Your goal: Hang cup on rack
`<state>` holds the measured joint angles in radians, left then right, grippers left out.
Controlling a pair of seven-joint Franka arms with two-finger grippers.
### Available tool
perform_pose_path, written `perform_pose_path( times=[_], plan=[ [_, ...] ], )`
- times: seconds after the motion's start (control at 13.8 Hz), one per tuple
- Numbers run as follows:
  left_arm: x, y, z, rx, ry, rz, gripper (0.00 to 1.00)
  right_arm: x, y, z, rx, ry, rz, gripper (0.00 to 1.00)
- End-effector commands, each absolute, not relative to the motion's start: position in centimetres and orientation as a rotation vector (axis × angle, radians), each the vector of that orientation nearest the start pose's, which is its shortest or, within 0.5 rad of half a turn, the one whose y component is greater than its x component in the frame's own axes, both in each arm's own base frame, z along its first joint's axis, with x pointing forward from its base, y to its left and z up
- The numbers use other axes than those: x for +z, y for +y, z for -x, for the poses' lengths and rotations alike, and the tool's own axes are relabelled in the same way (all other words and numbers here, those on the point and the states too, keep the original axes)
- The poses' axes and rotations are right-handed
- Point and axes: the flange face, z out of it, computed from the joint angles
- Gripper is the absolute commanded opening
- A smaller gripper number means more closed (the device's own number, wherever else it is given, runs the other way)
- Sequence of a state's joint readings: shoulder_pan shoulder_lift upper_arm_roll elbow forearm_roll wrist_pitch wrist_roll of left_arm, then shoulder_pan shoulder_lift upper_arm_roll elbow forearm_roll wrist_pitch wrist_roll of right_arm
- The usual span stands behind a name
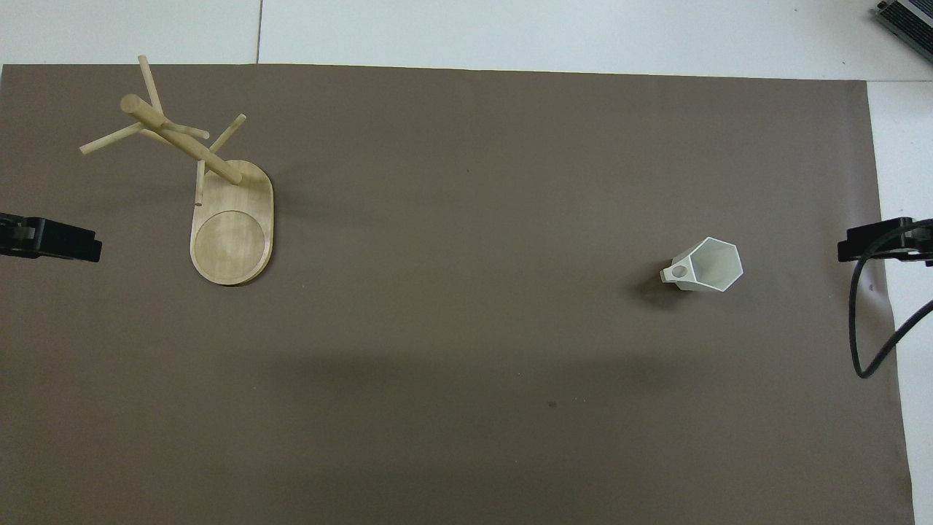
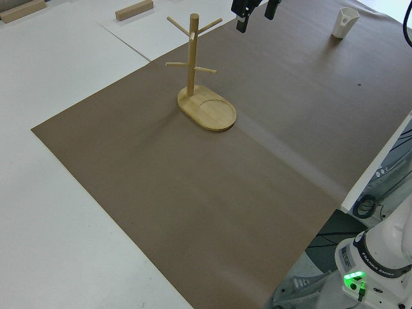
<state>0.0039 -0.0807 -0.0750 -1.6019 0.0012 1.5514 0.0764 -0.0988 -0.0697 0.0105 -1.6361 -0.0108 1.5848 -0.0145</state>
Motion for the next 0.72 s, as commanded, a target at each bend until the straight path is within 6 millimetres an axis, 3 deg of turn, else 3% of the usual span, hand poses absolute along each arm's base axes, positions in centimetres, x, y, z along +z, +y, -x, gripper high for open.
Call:
perform_pose_path(
  times=[0.0,0.65],
  plan=[
    [65.6,-4.29,-52.21,-0.072,0.219,3.135,1.0,63.65,-4.82,-53.13,-0.056,0.156,3.131,1.0],
    [65.59,-4.21,-52.12,-0.077,0.222,3.134,1.0,63.05,-5.51,-52.7,-0.017,0.159,3.134,1.0]
  ],
)
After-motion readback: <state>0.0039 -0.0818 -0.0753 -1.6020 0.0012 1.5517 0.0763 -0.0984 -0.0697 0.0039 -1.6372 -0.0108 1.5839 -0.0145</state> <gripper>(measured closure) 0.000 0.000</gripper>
